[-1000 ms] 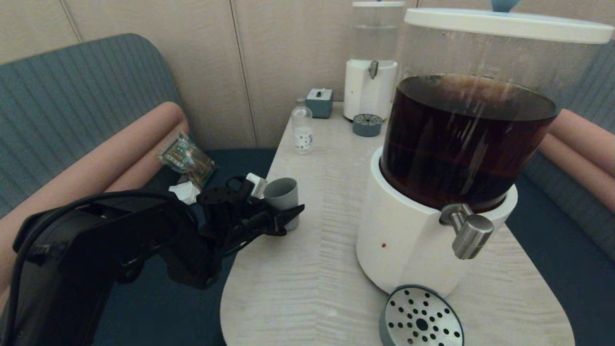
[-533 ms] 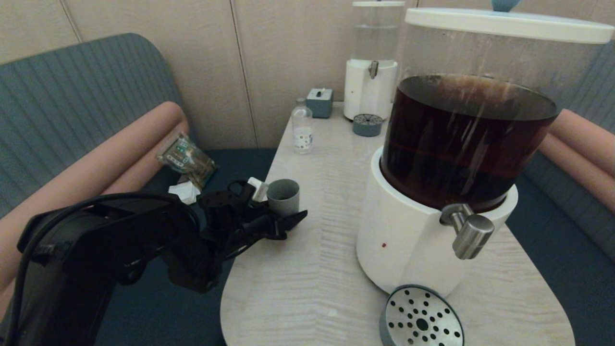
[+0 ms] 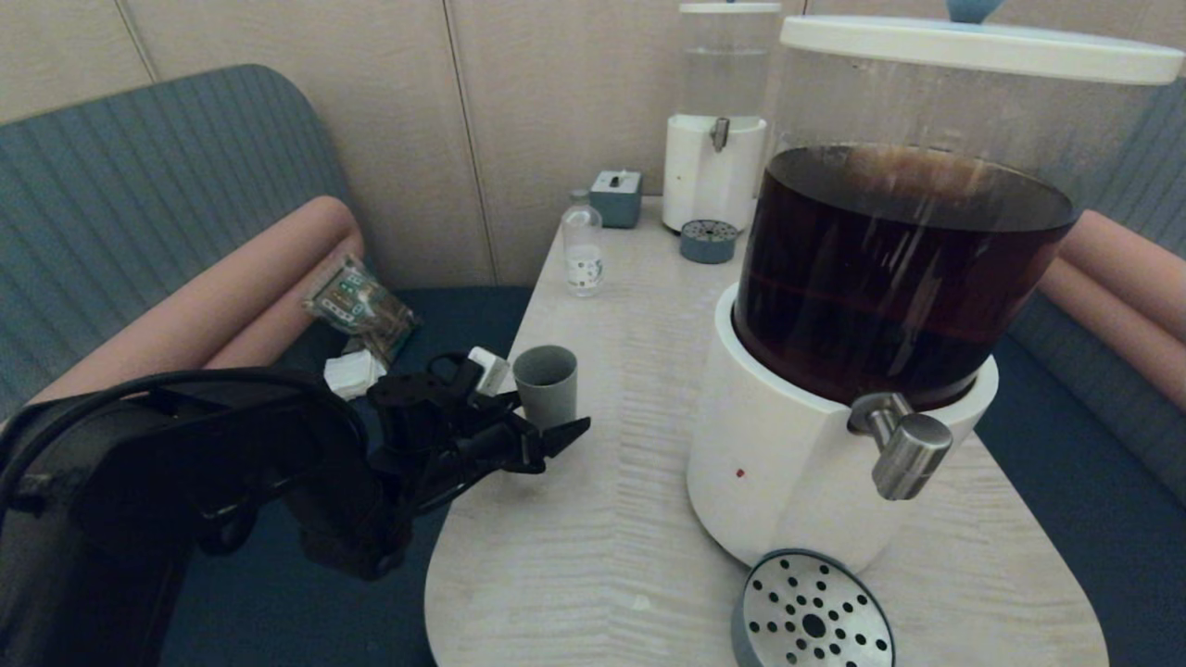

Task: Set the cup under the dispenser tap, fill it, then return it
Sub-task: Place the cup next to the water dispenser

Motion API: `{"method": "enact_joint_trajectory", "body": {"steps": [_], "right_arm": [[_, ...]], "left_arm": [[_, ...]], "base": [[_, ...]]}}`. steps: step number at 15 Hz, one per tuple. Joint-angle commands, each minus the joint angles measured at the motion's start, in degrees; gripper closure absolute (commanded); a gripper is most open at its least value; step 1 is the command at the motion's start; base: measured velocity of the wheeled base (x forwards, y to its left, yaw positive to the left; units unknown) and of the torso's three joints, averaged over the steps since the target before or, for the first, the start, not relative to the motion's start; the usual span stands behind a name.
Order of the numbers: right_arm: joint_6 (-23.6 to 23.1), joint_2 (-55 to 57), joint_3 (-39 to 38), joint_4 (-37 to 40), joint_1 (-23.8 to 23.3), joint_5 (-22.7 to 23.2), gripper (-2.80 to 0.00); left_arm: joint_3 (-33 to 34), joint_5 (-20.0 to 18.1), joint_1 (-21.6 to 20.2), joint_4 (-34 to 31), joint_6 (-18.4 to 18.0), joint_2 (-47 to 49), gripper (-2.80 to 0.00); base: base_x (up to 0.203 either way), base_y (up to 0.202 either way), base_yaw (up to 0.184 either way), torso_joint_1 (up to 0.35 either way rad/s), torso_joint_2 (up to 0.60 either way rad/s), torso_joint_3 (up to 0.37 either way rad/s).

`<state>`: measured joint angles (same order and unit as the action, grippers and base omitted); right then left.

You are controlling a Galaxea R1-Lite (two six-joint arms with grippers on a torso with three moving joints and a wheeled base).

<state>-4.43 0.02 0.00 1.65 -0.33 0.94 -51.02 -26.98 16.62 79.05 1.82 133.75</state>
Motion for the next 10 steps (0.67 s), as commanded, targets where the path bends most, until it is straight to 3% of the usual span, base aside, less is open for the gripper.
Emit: {"method": "enact_joint_trajectory", "body": {"steps": [1, 10], "right_arm": [[-0.06, -0.2, 0.0, 0.02, -0.02, 0.03, 0.0], [-0.06, -0.2, 0.0, 0.02, -0.02, 0.03, 0.0]], "left_arm": [[3.51, -0.18, 0.0, 0.47, 0.03, -4.35, -2.8], [28.05, -0.03, -0.56, 2.51, 1.35, -25.26, -2.8]], "base": [[0.0, 0.0, 0.0, 0.0, 0.0, 0.0], [0.0, 0.0, 0.0, 0.0, 0.0, 0.0]]}}
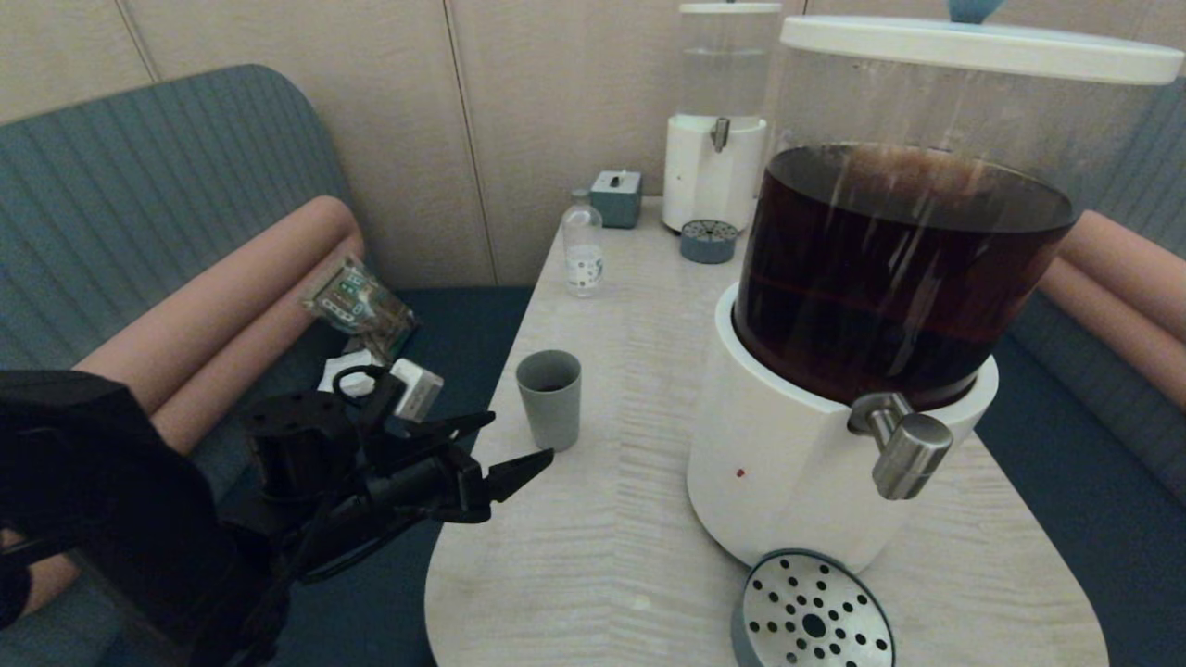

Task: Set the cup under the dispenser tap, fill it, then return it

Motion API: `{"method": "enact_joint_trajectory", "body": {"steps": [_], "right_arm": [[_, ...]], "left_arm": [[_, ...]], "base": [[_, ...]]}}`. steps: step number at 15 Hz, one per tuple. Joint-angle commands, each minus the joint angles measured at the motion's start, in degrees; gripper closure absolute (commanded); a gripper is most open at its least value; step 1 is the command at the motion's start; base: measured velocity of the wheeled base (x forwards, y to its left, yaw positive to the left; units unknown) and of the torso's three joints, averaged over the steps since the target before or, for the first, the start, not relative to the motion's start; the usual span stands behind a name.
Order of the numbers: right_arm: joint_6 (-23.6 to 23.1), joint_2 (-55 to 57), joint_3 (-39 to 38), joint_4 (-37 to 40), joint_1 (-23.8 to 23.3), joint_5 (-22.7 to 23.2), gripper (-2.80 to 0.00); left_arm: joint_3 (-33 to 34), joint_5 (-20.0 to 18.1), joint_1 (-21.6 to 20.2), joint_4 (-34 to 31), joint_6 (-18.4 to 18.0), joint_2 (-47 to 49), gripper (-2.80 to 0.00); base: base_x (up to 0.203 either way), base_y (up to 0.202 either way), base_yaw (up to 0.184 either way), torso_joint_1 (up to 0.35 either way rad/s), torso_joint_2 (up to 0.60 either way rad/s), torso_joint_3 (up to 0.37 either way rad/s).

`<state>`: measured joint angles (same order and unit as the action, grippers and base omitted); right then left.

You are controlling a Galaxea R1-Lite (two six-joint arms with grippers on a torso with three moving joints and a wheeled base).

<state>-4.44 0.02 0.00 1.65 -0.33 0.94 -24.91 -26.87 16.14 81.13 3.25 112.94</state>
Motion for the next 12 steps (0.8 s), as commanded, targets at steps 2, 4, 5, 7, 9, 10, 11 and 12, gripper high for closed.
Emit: {"method": "enact_joint_trajectory", "body": {"steps": [2, 4, 5, 7, 9, 10, 11, 12], "right_arm": [[-0.05, -0.2, 0.0, 0.02, -0.02, 0.03, 0.0], [-0.05, -0.2, 0.0, 0.02, 0.02, 0.03, 0.0], [-0.05, -0.2, 0.0, 0.02, -0.02, 0.03, 0.0], [-0.05, -0.2, 0.0, 0.02, -0.02, 0.03, 0.0], [-0.05, -0.2, 0.0, 0.02, -0.02, 0.03, 0.0], [-0.05, -0.2, 0.0, 0.02, -0.02, 0.03, 0.0], [-0.05, -0.2, 0.0, 0.02, -0.02, 0.03, 0.0], [-0.05, -0.2, 0.0, 0.02, -0.02, 0.03, 0.0]], "left_arm": [[8.76, 0.4, -0.22, 0.47, 1.11, -11.01, -2.01], [14.08, 1.75, -0.25, 0.98, 2.34, -16.37, 0.0], [15.85, 2.08, -0.26, 1.61, 3.08, -18.94, 0.0], [18.27, 2.57, -0.24, 2.14, 3.58, -25.14, 0.0], [19.46, 5.08, -0.26, 2.31, 3.79, -32.91, 0.0], [19.49, 7.06, -0.3, 2.22, 4.02, -37.15, 0.0], [19.43, 8.97, -0.46, 1.93, 4.24, -41.45, 0.0], [19.4, 10.19, -1.07, 1.43, 4.38, -45.17, 0.0]], "base": [[0.0, 0.0, 0.0, 0.0, 0.0, 0.0], [0.0, 0.0, 0.0, 0.0, 0.0, 0.0], [0.0, 0.0, 0.0, 0.0, 0.0, 0.0], [0.0, 0.0, 0.0, 0.0, 0.0, 0.0], [0.0, 0.0, 0.0, 0.0, 0.0, 0.0], [0.0, 0.0, 0.0, 0.0, 0.0, 0.0], [0.0, 0.0, 0.0, 0.0, 0.0, 0.0], [0.0, 0.0, 0.0, 0.0, 0.0, 0.0]]}}
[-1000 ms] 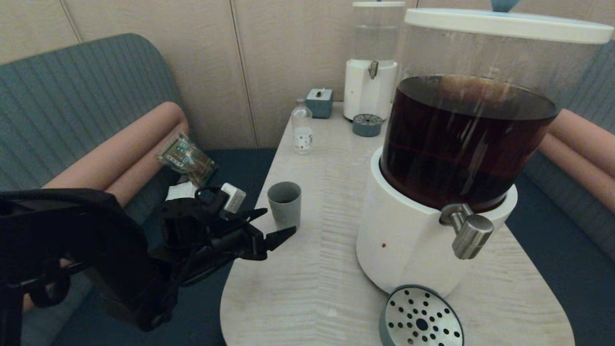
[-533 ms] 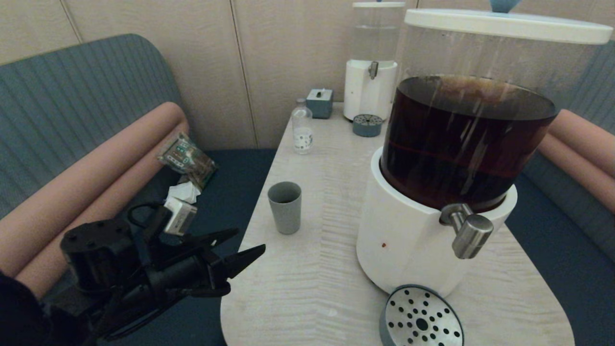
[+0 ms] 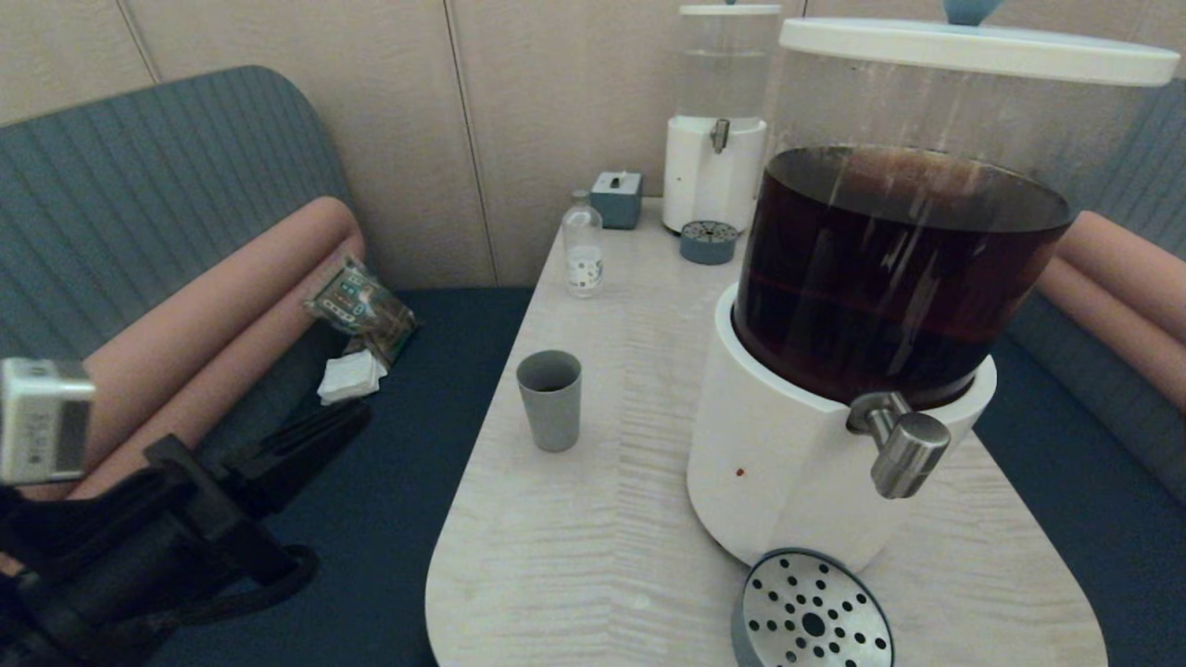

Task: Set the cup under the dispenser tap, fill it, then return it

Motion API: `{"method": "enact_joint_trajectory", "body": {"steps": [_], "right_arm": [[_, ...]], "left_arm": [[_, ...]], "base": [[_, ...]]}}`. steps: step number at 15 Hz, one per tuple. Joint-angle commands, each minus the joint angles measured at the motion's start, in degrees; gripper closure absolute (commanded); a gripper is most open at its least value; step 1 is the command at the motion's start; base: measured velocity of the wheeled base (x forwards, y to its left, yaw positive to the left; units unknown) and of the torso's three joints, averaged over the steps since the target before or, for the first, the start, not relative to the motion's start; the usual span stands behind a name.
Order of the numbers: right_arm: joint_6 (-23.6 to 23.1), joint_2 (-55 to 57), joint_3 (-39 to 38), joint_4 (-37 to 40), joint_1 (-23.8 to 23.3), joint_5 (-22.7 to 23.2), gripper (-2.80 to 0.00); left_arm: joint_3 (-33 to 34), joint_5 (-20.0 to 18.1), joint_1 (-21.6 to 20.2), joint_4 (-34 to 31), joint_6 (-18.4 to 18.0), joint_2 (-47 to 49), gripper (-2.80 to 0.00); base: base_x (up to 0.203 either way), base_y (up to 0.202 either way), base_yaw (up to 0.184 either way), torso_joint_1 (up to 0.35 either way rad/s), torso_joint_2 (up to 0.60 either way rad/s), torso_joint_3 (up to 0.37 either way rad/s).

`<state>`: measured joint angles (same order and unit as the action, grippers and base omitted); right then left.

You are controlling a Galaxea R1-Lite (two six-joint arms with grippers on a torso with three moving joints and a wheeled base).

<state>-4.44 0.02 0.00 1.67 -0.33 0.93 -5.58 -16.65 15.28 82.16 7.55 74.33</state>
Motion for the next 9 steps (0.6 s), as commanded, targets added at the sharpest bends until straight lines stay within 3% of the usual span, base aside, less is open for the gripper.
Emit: {"method": "enact_joint_trajectory", "body": {"steps": [1, 9], "right_arm": [[-0.05, -0.2, 0.0, 0.0, -0.02, 0.04, 0.0], [-0.05, -0.2, 0.0, 0.0, -0.02, 0.04, 0.0]], "left_arm": [[0.05, 0.83, -1.32, -0.36, 0.22, -10.65, 0.0], [-0.36, 3.8, -11.76, -14.16, 4.59, -46.86, 0.0]], "base": [[0.0, 0.0, 0.0, 0.0, 0.0, 0.0], [0.0, 0.0, 0.0, 0.0, 0.0, 0.0]]}}
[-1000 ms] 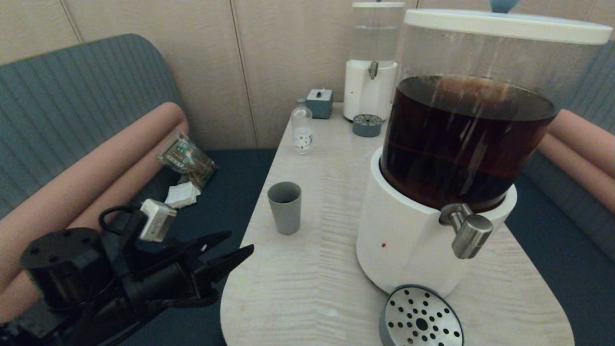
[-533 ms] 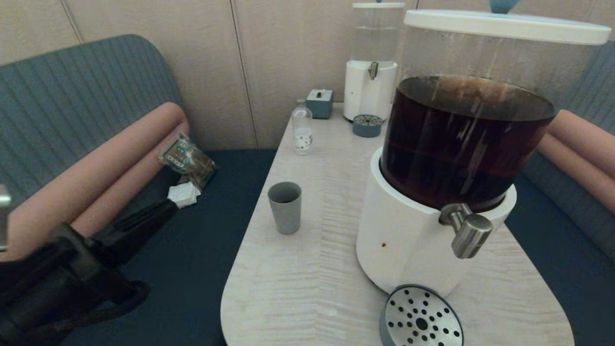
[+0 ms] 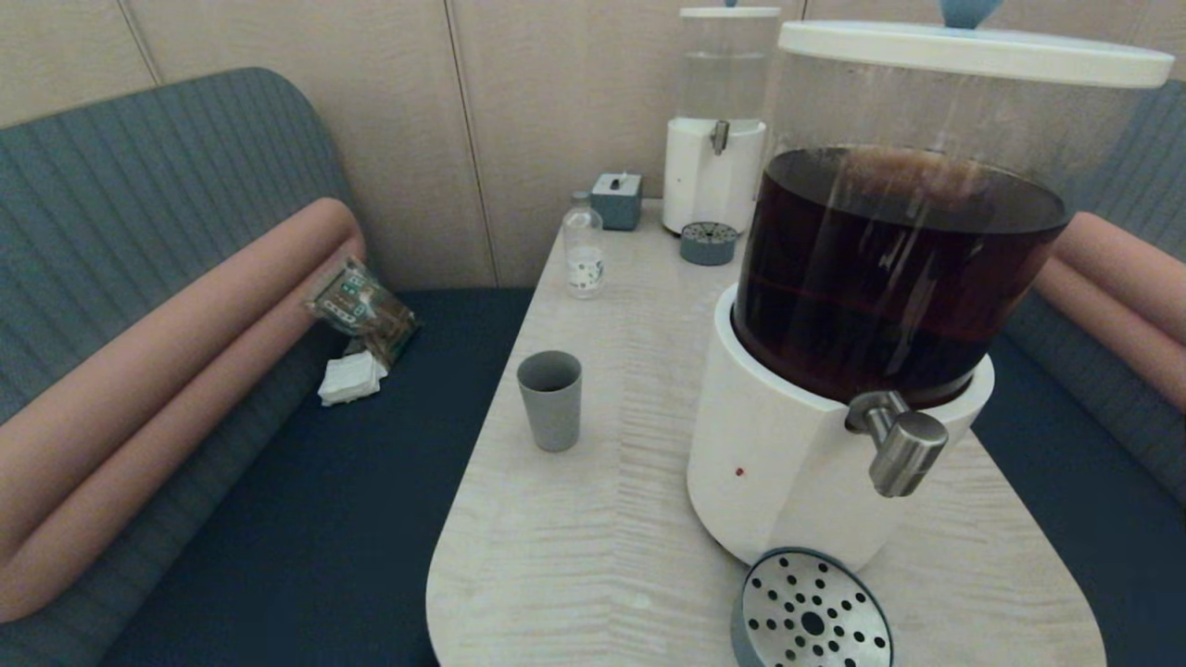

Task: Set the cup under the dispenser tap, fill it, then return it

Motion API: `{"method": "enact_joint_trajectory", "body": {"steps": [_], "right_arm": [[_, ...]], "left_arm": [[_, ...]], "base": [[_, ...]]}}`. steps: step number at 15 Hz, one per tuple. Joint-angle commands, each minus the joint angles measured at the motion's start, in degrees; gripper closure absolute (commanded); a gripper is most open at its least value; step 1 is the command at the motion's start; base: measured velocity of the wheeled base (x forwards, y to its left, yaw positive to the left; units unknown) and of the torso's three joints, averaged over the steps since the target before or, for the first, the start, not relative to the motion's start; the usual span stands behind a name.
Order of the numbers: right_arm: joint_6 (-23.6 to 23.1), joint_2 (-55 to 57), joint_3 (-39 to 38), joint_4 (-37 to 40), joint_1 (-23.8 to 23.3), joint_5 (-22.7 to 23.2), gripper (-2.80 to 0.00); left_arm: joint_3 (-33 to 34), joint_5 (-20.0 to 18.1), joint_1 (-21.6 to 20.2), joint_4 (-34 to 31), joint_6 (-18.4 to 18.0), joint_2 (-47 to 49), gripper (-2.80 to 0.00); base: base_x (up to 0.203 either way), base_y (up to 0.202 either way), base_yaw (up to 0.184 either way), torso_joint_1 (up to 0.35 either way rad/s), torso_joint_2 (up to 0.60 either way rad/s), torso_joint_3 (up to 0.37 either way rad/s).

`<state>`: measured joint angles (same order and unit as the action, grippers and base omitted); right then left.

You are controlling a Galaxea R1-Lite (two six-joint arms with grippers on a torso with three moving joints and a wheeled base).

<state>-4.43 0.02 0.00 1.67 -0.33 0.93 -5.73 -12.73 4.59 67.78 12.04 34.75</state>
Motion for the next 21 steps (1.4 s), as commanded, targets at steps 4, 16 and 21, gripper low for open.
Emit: {"method": "enact_joint_trajectory", "body": {"steps": [4, 16, 21], "right_arm": [[-0.05, -0.2, 0.0, 0.0, -0.02, 0.04, 0.0], [-0.05, -0.2, 0.0, 0.0, -0.02, 0.04, 0.0], [-0.05, -0.2, 0.0, 0.0, 0.06, 0.04, 0.0]], "left_arm": [[0.36, 0.69, -3.26, -9.2, -0.25, -19.77, 0.0], [5.73, 5.45, -4.5, -51.66, -18.06, -34.93, 0.0], [5.73, 9.04, -4.5, -61.1, -20.4, -34.84, 0.0]], "base": [[0.0, 0.0, 0.0, 0.0, 0.0, 0.0], [0.0, 0.0, 0.0, 0.0, 0.0, 0.0], [0.0, 0.0, 0.0, 0.0, 0.0, 0.0]]}}
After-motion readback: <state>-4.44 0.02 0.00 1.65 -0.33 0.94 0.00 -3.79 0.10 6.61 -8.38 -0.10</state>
